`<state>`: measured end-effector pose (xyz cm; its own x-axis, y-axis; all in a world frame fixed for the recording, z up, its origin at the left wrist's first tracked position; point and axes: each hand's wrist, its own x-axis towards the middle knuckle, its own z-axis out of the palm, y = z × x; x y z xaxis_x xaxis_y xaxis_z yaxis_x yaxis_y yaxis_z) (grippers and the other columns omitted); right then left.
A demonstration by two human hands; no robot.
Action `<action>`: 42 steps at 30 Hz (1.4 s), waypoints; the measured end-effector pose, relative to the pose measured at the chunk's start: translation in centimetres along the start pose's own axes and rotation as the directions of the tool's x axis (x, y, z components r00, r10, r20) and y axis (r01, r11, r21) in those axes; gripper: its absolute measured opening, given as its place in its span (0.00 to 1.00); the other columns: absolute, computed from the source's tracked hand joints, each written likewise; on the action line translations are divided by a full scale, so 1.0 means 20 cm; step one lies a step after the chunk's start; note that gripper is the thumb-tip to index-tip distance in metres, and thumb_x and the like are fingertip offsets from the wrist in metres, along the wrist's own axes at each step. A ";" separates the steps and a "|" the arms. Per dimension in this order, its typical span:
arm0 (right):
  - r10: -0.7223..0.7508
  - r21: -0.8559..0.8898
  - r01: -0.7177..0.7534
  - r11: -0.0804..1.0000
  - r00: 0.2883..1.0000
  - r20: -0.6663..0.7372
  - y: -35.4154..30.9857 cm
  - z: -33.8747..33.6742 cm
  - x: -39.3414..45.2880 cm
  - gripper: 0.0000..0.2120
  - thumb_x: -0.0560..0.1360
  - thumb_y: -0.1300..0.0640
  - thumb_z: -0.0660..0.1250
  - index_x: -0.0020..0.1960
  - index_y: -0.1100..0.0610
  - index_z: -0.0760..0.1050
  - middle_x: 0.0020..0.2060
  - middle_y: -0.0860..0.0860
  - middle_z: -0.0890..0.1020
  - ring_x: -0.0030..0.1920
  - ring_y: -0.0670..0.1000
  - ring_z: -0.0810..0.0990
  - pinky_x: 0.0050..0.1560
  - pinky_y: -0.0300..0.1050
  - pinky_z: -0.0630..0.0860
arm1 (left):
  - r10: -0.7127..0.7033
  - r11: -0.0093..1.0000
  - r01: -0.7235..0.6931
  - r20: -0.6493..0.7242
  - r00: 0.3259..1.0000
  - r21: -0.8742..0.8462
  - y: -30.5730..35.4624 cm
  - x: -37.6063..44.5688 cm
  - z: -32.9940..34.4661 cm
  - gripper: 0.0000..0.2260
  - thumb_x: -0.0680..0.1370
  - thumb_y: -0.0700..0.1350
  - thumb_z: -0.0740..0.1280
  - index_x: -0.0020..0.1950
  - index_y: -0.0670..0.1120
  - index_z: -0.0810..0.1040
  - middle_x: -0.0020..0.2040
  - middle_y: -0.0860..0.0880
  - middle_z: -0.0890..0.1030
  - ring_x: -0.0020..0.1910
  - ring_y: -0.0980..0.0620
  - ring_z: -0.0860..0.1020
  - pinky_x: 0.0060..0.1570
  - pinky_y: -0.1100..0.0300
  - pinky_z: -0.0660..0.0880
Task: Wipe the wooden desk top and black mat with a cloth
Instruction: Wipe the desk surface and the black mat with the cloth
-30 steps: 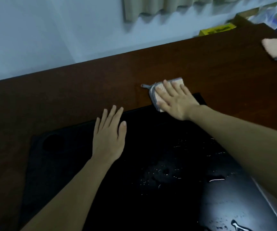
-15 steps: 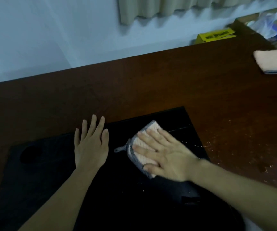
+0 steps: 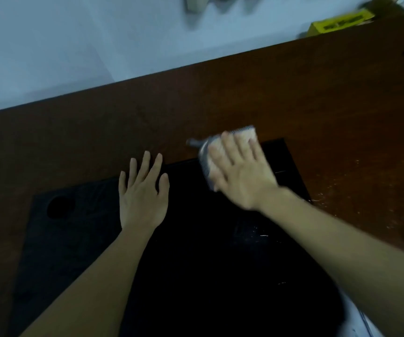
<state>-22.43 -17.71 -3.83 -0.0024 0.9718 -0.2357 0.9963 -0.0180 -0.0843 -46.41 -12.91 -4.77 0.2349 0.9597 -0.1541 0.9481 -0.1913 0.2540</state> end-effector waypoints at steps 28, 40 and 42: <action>-0.106 -0.033 0.107 0.994 0.993 0.045 -0.10 0.13 -0.63 0.32 0.83 0.34 0.37 0.82 0.44 0.37 0.81 0.54 0.36 0.80 0.59 0.34 0.78 0.58 0.36 | 0.521 0.850 -0.526 -0.123 0.844 -0.011 0.03 -0.08 0.00 0.26 0.85 0.58 0.43 0.82 0.54 0.57 0.82 0.54 0.55 0.82 0.51 0.50 0.79 0.42 0.49; 0.459 0.097 -0.465 0.880 0.885 0.078 0.31 -0.08 0.01 0.30 0.83 0.37 0.39 0.82 0.44 0.36 0.81 0.54 0.36 0.81 0.60 0.36 0.79 0.61 0.36 | 0.569 0.818 -0.575 -0.132 0.811 -0.006 0.02 -0.05 0.03 0.24 0.85 0.57 0.46 0.81 0.53 0.60 0.81 0.54 0.58 0.81 0.53 0.51 0.79 0.46 0.49; 0.405 0.076 -0.409 0.909 0.912 0.071 0.20 -0.05 -0.05 0.31 0.82 0.38 0.36 0.82 0.45 0.36 0.81 0.55 0.36 0.81 0.60 0.37 0.79 0.62 0.37 | 0.558 0.827 -0.563 -0.134 0.819 0.006 0.02 -0.05 0.02 0.25 0.85 0.57 0.45 0.81 0.53 0.61 0.81 0.53 0.60 0.81 0.52 0.53 0.79 0.45 0.51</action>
<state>-18.42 -18.59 -2.99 0.3948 0.8621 -0.3175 0.9003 -0.4320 -0.0536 -46.16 -14.13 -4.91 0.6931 0.7065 0.1431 0.6530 -0.6994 0.2906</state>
